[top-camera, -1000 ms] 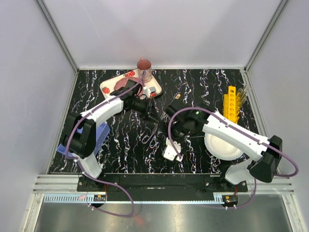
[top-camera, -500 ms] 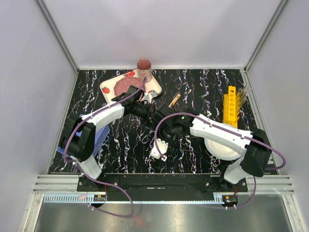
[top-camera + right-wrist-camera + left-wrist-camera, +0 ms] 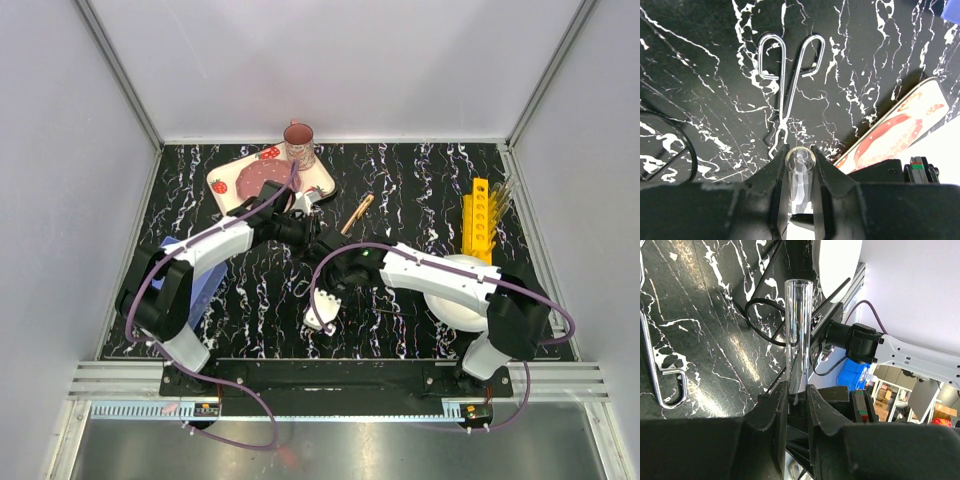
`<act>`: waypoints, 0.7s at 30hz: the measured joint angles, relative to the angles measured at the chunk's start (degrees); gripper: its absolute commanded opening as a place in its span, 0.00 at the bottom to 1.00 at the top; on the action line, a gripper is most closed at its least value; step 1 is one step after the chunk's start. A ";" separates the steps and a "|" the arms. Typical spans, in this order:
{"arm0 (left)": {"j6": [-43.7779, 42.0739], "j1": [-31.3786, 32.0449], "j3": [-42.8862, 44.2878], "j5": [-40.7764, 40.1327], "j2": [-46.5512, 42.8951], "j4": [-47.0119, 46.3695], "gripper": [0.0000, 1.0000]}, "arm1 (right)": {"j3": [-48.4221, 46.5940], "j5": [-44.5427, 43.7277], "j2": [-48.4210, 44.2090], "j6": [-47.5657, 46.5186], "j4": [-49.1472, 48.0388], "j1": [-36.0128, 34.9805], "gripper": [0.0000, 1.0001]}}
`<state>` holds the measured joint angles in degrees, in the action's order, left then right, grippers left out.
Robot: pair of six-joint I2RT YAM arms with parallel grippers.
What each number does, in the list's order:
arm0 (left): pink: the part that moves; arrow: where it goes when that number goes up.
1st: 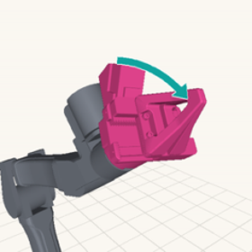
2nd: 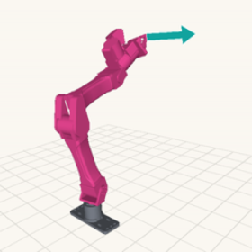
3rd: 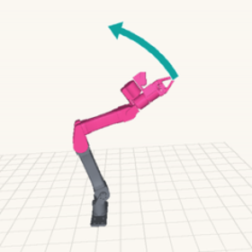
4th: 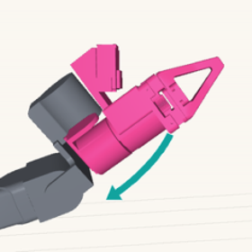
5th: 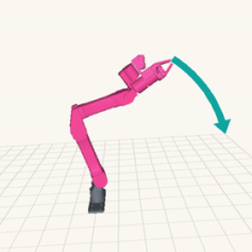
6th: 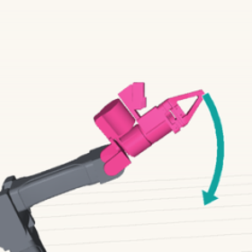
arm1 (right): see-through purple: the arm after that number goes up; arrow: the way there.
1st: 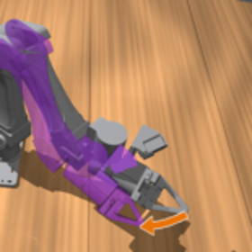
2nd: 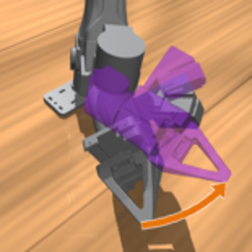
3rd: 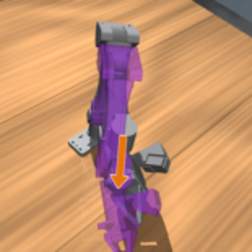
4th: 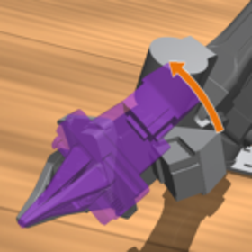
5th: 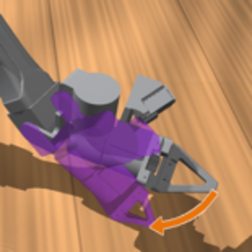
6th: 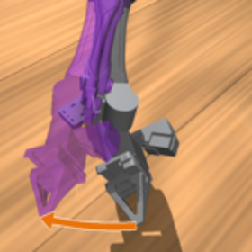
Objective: Organize the chemistry lab equipment
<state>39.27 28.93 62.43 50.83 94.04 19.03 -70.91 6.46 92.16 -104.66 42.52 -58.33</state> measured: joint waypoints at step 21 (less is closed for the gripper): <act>3.32 -4.52 -4.94 -10.05 -14.27 -1.81 0.99 | -0.42 3.50 -9.97 14.84 -3.54 -0.02 0.10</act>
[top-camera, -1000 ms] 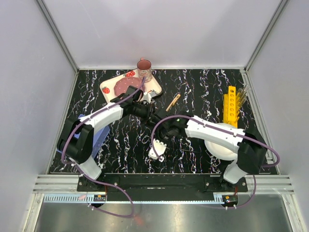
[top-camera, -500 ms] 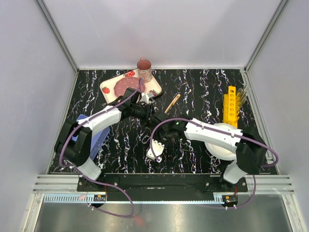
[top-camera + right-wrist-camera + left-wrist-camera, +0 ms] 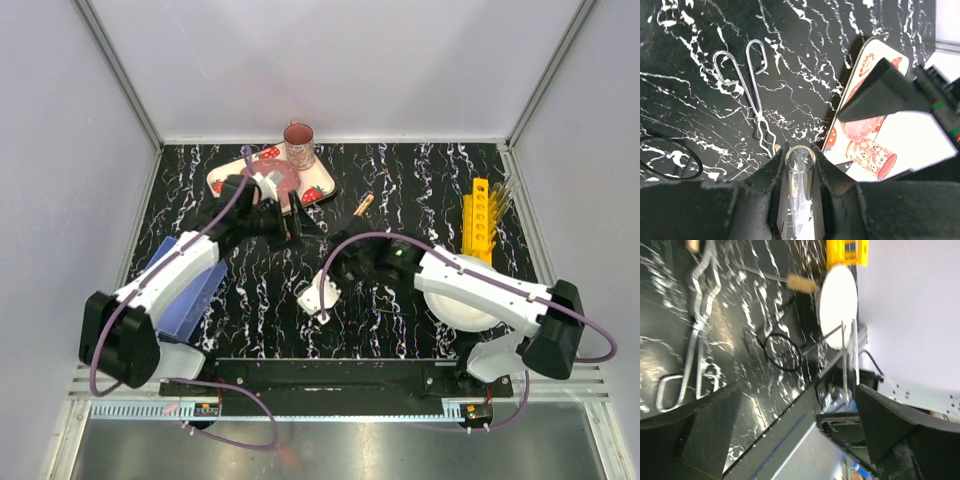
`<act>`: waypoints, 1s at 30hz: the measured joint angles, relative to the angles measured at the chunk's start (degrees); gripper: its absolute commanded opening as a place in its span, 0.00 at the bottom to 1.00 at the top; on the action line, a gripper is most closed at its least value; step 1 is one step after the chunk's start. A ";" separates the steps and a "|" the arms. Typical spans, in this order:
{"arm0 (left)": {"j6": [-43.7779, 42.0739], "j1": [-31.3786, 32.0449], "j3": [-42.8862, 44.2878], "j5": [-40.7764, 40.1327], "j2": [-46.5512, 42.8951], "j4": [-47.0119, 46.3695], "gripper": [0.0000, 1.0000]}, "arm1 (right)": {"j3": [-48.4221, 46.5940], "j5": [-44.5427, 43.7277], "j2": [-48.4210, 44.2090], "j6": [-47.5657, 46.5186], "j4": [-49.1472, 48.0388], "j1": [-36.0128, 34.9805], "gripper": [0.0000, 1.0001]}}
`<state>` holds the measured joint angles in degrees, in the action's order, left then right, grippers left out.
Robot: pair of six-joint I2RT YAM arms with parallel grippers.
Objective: Organize the chemistry lab equipment
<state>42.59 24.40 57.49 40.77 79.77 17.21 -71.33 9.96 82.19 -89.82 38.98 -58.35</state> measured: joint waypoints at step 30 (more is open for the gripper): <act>-31.74 -16.28 -8.90 -28.68 -27.02 12.55 0.99 | -4.55 20.83 -19.34 70.99 -10.54 72.46 0.13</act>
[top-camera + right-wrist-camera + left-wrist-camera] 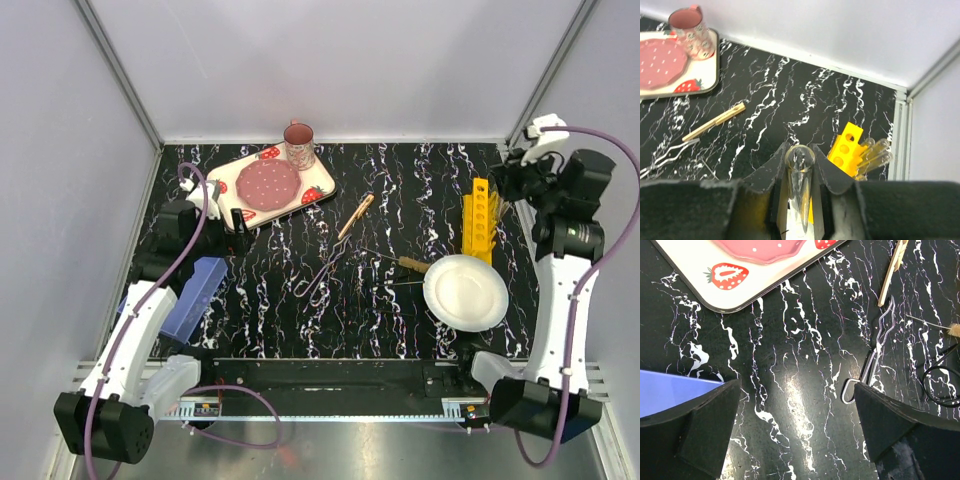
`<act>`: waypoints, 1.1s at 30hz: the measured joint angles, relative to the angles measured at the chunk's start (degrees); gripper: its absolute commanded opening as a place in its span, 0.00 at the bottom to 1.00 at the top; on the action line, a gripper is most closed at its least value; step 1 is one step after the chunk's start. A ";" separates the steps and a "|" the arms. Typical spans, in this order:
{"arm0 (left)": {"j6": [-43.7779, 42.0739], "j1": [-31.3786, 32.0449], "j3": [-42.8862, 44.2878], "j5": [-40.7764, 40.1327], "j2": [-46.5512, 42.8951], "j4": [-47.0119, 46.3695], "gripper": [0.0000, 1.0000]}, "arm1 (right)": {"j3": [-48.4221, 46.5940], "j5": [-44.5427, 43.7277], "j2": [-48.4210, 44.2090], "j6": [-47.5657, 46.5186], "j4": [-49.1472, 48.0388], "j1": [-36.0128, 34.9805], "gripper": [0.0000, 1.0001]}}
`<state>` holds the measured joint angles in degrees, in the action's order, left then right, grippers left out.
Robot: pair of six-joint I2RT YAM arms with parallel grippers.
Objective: Organize the chemistry lab equipment
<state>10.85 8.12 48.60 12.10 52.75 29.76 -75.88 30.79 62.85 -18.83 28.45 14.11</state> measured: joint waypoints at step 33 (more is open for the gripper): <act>-1.88 0.00 -0.44 0.17 1.75 -0.55 0.99 | 23.80 1.27 9.66 23.74 -35.56 18.58 0.14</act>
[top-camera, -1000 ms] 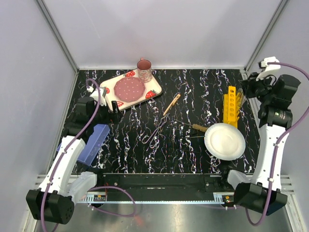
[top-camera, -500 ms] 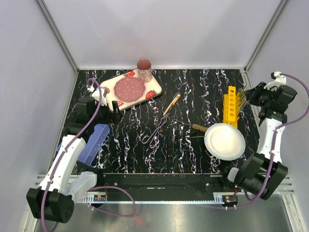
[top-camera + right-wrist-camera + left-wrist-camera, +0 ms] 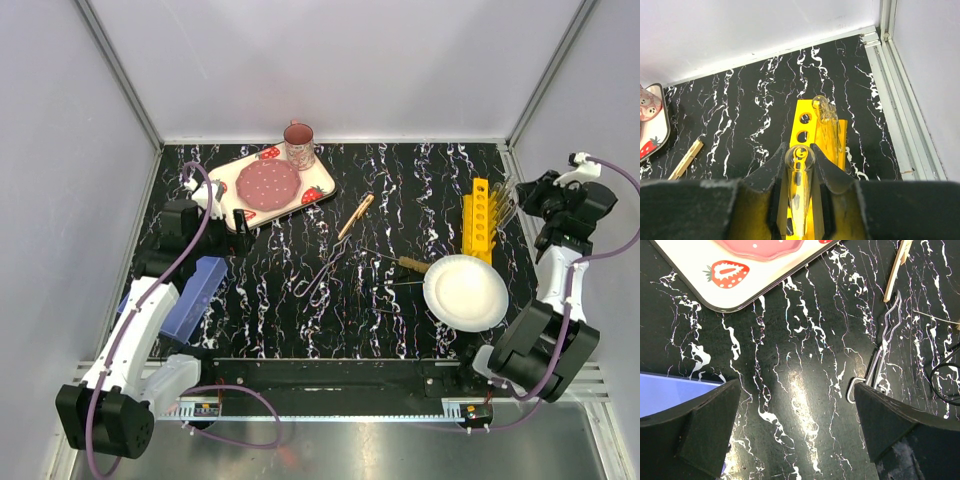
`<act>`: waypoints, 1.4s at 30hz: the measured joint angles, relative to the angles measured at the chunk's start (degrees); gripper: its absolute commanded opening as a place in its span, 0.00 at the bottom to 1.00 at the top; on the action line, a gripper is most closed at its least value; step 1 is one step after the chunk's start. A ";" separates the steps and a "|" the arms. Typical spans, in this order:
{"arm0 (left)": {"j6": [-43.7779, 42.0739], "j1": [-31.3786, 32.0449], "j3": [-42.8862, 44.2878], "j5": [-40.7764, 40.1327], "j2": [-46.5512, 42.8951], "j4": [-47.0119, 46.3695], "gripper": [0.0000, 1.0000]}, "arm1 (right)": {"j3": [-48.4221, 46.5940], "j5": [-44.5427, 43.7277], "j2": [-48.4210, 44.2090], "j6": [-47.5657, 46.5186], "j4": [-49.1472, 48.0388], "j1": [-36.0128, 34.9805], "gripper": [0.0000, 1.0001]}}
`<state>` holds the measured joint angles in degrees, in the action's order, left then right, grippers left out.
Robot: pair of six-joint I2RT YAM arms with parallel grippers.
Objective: Organize the chemistry lab equipment
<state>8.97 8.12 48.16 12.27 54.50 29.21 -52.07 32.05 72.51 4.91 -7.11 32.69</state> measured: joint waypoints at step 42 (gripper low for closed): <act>-0.22 0.00 -0.74 0.66 0.85 -0.66 0.99 | -0.42 0.59 13.05 -2.45 -7.08 0.00 0.14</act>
<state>8.75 8.12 47.42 12.93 55.35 28.56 -52.49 32.64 85.56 2.46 -14.20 32.69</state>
